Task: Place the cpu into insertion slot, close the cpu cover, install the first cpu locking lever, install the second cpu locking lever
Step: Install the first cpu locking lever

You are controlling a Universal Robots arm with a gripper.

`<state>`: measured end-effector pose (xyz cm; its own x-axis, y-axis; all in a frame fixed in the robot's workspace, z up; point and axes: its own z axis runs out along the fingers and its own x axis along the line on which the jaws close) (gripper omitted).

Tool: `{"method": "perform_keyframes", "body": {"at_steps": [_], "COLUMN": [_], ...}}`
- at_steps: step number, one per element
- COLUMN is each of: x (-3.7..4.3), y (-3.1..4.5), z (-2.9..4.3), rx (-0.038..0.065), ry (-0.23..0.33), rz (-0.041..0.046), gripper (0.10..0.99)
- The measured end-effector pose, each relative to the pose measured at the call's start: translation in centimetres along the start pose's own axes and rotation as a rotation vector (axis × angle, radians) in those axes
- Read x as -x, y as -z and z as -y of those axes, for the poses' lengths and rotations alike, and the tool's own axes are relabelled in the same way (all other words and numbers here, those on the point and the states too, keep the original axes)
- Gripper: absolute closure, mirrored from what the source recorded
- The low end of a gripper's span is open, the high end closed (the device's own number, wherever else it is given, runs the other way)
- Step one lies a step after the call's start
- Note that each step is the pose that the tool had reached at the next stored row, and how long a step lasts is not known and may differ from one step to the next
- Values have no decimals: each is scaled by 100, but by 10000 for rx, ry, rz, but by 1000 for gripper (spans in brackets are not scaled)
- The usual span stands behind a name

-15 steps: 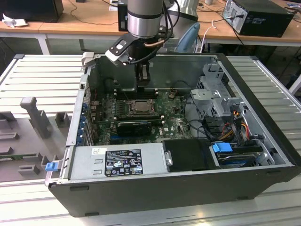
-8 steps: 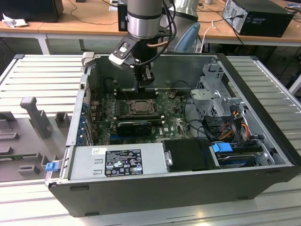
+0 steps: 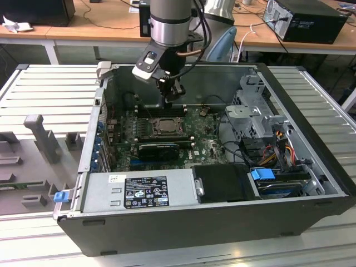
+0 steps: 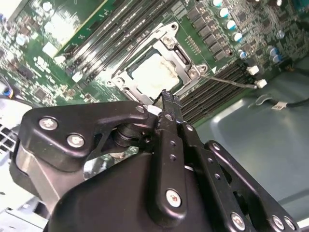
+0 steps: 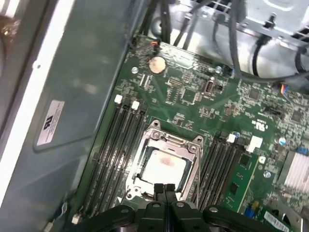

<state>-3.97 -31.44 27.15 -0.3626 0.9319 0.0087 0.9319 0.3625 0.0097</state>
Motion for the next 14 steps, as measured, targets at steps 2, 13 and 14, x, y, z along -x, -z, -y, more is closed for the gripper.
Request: {"method": "perform_keyframes", "body": {"at_steps": [2, 13, 14], "x": [0, 0, 0], "y": [-1, -5, -5], "z": [0, 1, 1], "rx": [-3, -30, -31], "ry": [408, 3051, 3201], "rz": [-4, -22, -23], "gripper": [980, 980, 980]}}
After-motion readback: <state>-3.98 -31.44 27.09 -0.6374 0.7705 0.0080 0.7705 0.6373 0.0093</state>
